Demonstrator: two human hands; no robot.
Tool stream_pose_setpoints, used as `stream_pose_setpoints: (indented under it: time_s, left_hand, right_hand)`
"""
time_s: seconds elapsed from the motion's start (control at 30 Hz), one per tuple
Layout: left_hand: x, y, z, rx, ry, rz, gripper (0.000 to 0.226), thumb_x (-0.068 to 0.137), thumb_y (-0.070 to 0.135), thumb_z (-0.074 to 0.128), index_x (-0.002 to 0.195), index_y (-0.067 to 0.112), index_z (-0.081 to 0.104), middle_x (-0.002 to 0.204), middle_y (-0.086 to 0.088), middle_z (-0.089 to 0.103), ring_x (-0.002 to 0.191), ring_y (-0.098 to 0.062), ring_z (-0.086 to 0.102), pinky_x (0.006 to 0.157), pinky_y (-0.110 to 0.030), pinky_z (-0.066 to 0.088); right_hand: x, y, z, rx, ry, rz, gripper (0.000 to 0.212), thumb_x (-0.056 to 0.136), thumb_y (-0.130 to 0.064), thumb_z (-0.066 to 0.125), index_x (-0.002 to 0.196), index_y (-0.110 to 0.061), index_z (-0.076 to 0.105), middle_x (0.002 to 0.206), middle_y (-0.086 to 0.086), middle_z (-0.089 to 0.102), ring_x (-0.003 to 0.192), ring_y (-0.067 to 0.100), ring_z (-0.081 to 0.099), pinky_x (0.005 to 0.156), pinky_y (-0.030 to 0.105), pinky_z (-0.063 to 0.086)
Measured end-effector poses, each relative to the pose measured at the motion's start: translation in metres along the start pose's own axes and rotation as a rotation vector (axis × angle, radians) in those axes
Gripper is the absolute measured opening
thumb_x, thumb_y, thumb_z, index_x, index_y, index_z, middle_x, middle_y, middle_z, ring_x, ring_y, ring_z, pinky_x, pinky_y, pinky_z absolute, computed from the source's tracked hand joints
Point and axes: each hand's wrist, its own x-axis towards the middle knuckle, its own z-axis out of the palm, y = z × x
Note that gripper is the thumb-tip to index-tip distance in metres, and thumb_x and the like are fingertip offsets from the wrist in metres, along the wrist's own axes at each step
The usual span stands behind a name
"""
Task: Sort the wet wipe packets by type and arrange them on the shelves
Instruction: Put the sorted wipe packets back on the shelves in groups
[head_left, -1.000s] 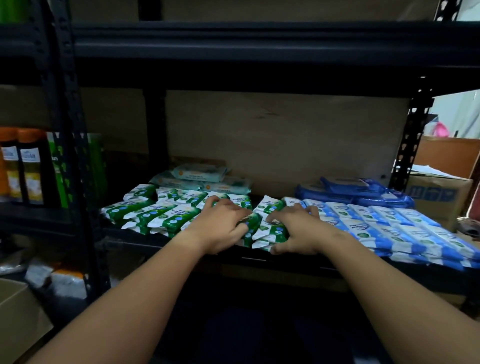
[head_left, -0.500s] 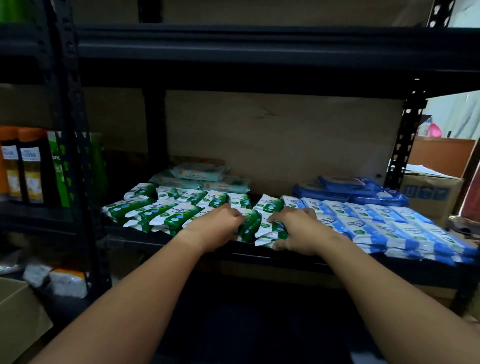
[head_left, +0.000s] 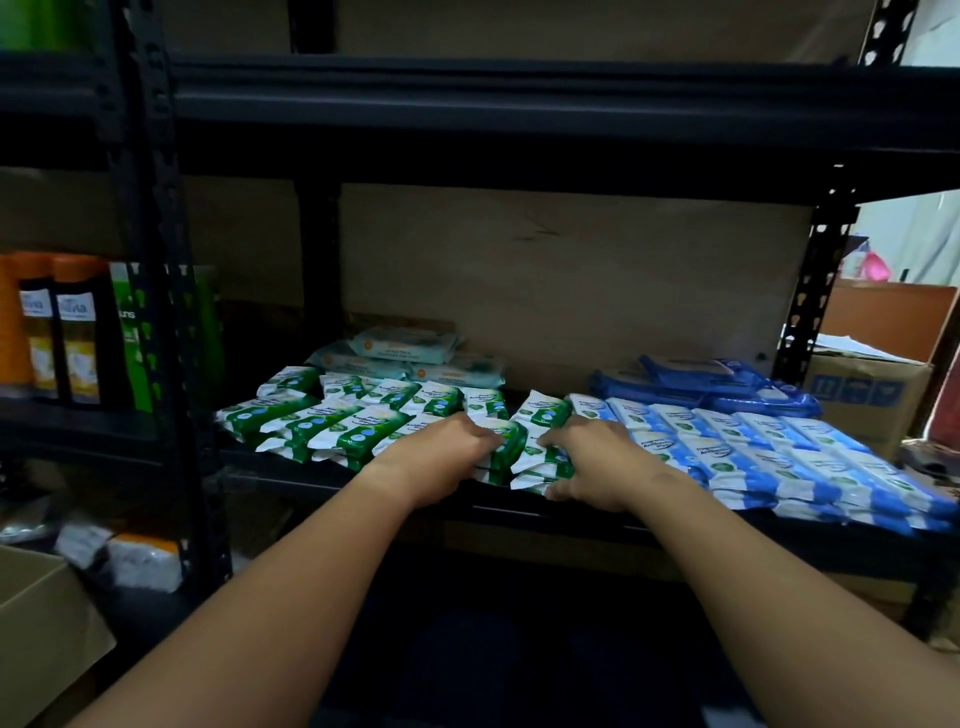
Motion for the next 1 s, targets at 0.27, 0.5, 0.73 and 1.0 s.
stream_pose_setpoints:
  time_s: [0.27,0.5,0.73,1.0]
  left_hand:
    - [-0.034,0.000,-0.015,-0.149,0.053,-0.099,0.043,0.096,0.019,0.062,0.138,0.012,0.054,0.133,-0.006,0.060,0.128,-0.024,0.047,0.106,-0.040,0.043]
    - [-0.077,-0.029,-0.046,-0.134,0.103,-0.324,0.047,0.102,0.018,0.054,0.148,0.015,0.048,0.145,-0.009,0.053,0.138,-0.024,0.041,0.114,-0.035,0.036]
    - [-0.111,-0.087,-0.060,-0.162,0.135,-0.650,0.047,0.093,0.000,0.052,0.138,0.009,0.058,0.126,-0.021,0.064,0.121,-0.037,0.057,0.097,-0.041,0.049]
    - [-0.079,-0.189,-0.031,-0.253,0.201,-0.852,0.043,0.086,0.001,0.057,0.126,0.015,0.063,0.114,-0.013,0.070,0.108,-0.033,0.065,0.088,-0.041,0.055]
  right_hand:
    - [-0.013,-0.027,-0.008,0.003,0.082,-0.036,0.075,0.088,-0.067,0.057,0.150,-0.027,0.041,0.145,0.006,0.048,0.138,0.030,0.038,0.114,0.054,0.026]
    - [-0.011,-0.081,-0.020,0.054,0.165,-0.144,0.056,0.099,-0.055,0.049,0.147,-0.026,0.046,0.142,0.009,0.051,0.135,0.033,0.040,0.113,0.049,0.029]
    - [0.039,-0.138,-0.021,0.151,0.143,-0.255,0.041,0.106,-0.032,0.044,0.145,-0.023,0.047,0.143,0.012,0.054,0.131,0.034,0.046,0.109,0.048,0.036]
    - [0.173,-0.187,-0.030,0.264,0.084,-0.332,0.038,0.105,-0.018,0.044,0.141,-0.030,0.053,0.140,0.008,0.056,0.130,0.031,0.047,0.112,0.051,0.033]
